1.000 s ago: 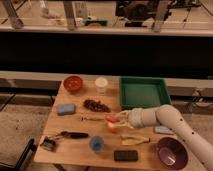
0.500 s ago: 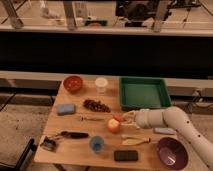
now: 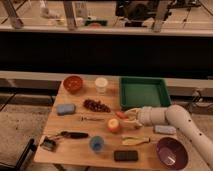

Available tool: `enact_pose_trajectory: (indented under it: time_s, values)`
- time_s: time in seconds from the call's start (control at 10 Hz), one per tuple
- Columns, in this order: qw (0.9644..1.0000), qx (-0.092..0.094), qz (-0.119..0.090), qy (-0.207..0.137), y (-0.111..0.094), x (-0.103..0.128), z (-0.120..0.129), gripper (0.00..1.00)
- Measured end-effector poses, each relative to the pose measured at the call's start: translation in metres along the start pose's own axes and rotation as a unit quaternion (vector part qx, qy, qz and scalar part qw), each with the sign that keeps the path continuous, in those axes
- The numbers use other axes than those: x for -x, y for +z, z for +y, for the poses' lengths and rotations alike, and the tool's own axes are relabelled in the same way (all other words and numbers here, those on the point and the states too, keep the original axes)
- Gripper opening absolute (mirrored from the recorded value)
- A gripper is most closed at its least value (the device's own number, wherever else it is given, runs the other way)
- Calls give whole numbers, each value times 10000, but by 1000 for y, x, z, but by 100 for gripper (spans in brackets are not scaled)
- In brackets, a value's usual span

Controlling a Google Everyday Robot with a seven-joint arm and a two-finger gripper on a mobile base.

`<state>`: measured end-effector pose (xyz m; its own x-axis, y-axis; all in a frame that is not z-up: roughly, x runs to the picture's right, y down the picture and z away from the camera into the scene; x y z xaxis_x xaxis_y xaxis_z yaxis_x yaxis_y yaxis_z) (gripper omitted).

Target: Place pepper in metal cup

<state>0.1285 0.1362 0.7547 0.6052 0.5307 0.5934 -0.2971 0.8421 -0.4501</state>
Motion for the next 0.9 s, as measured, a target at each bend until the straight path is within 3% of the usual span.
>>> enact_pose_trajectory:
  time_s: [0.3, 0.9]
  values:
    - [9996, -244, -61, 85, -17, -11, -9, 0]
    - [9979, -494, -331, 272, -18, -28, -12, 0]
